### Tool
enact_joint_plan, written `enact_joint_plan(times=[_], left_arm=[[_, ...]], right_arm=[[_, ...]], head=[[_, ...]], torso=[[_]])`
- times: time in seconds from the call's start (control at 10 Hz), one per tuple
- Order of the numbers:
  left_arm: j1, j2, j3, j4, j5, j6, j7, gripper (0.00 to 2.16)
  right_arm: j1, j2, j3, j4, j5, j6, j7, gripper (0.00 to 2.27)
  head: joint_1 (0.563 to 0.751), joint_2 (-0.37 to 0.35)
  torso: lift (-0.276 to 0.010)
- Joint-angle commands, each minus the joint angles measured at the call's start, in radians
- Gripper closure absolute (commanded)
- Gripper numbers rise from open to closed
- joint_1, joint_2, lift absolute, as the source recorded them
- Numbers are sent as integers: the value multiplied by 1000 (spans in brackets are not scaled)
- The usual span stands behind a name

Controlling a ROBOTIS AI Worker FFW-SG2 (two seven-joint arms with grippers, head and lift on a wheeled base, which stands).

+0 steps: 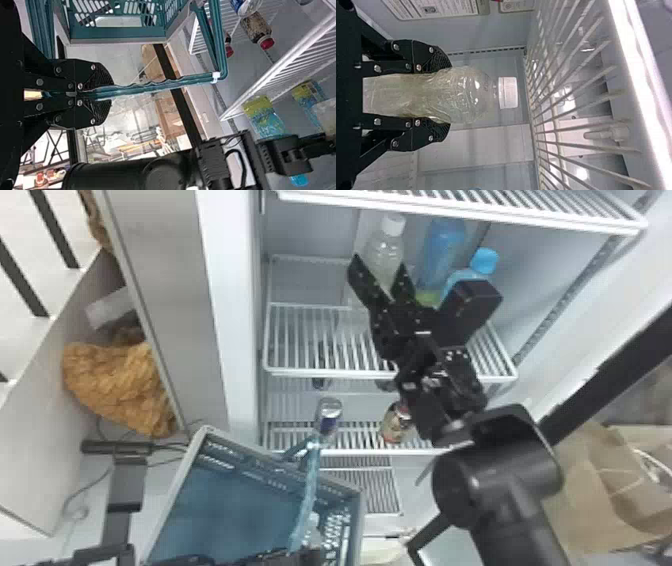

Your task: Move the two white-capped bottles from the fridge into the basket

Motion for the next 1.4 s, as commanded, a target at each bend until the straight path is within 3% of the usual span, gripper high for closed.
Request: enact_joint_plan(times=[0.0, 0.4, 0.9, 1.2, 1.3], left_arm=[[4, -3, 5, 0, 0, 0, 0, 1211], [4, -4, 5, 0, 0, -7, -5, 1211], [1, -9, 11, 0, 0, -17, -8, 1211], [-6, -8, 7, 0, -2, -17, -8, 1211], [-4, -8, 9, 0, -2, -17, -8, 1211]], right_arm=[[59, -11, -18, -82, -35, 53, 12, 883], [219, -38, -42, -318, -102, 195, 23, 883], [501, -58, -161, -651, -108, 438, 53, 883], [624, 3, -251, -747, -78, 554, 98, 884], [658, 2, -261, -794, -76, 640, 103, 884]], head=[[695, -190], [695, -192], [695, -225], [695, -252], [695, -281]], torso=[[0], [0], [0], [0], [0]])
